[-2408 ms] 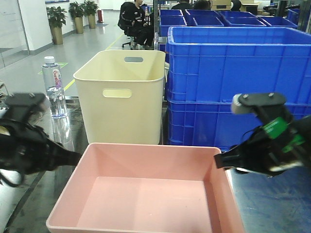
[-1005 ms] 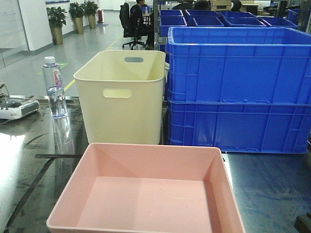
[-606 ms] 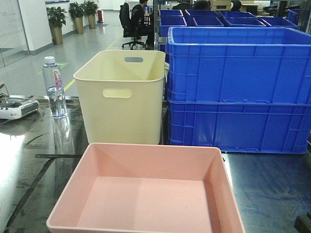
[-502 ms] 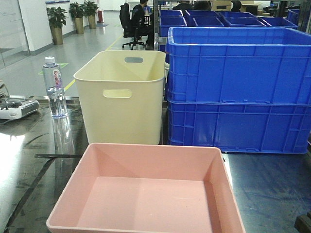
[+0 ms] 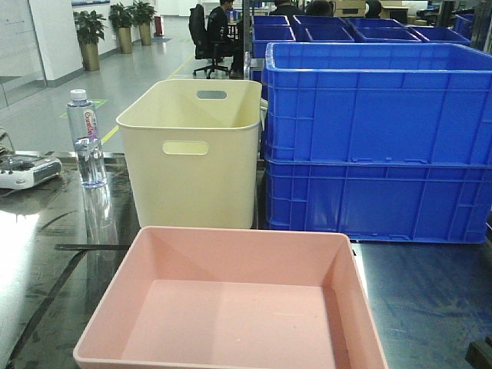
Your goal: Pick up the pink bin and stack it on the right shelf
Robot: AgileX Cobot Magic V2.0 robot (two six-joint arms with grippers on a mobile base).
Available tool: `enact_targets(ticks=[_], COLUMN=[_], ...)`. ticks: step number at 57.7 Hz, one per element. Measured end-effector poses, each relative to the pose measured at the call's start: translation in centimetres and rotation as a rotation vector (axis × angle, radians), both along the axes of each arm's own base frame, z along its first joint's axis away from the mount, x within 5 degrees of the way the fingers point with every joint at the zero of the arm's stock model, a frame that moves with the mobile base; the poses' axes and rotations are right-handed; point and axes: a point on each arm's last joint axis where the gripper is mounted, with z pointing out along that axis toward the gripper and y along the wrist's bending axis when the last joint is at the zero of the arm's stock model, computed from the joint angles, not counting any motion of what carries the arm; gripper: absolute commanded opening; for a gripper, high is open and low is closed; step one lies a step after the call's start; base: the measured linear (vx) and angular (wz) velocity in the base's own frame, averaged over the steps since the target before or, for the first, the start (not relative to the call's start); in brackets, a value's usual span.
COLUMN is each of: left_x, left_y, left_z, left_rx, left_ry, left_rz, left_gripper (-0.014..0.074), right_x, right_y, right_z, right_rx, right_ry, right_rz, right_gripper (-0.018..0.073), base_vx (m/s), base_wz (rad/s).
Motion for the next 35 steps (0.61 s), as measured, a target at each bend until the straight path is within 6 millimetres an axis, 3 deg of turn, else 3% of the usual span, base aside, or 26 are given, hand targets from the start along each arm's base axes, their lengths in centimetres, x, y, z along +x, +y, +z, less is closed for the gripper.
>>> enact_targets(ticks=[18, 35], left_x=[0.0, 0.0], left_y=[0.0, 0.0], left_z=[0.0, 0.0], left_rx=[0.0, 0.0], left_ry=[0.0, 0.0], left_rz=[0.0, 0.0], left_gripper=[-0.0008, -0.0008], right_x=[-0.5, -4.9], right_y=[-0.2, -2.7], right_z=[-0.5, -7.7], right_rx=[-0.013, 0.036], right_ry=[-0.011, 0.045], right_rz=[-0.001, -0.182], right_gripper=[-0.0011, -0.0011], base_vx=[0.0, 0.0], base_wz=[0.0, 0.0])
